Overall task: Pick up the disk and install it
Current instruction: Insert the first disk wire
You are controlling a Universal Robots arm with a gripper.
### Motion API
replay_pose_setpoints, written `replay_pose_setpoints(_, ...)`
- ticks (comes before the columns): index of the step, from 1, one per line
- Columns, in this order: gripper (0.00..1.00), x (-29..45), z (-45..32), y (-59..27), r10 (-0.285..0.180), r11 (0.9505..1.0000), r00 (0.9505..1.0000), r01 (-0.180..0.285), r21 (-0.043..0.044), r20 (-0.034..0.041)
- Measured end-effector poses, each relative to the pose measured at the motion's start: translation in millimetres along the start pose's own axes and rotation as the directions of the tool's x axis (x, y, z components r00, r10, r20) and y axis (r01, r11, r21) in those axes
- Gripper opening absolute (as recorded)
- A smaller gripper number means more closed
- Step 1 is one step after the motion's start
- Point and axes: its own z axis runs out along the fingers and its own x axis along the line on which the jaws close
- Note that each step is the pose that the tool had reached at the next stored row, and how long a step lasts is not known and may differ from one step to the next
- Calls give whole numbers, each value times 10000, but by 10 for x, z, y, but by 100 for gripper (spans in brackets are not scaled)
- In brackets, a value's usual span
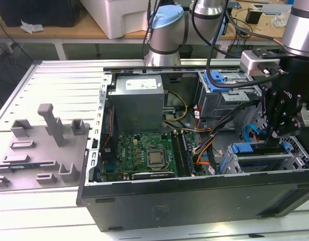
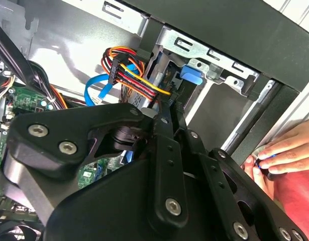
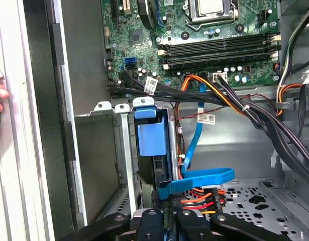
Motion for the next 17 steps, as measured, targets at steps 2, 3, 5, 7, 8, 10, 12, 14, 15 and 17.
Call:
replay_pose_setpoints(2, 17, 1, -12, -1, 0, 10000, 10000, 0, -1, 4)
replay_pose_setpoints(3, 17, 2, -20, -1, 0, 10000, 10000, 0, -1, 1)
replay_pose_setpoints(5, 17, 5, -37, -2, 0, 10000, 10000, 0, 0, -2)
replay_pose_setpoints(7, 17, 6, -42, -3, -1, 10000, 10000, 1, 0, -1)
replay_pose_setpoints(8, 17, 6, -44, -3, 0, 10000, 10000, 0, 0, -2)
replay_pose_setpoints(10, 17, 7, -45, -3, 0, 10000, 10000, 0, 0, 9)
replay_pose_setpoints(12, 17, 7, -44, -3, 1, 10000, 10000, -1, -2, 26)
replay_pose_setpoints(14, 17, 9, -45, -3, 3, 10000, 10000, -3, -4, 63)
replay_pose_setpoints(15, 17, 9, -44, -3, 5, 10000, 10000, -5, -7, 97)
replay_pose_setpoints(17, 17, 10, -43, -3, 6, 10000, 9999, -6, -9, 120)
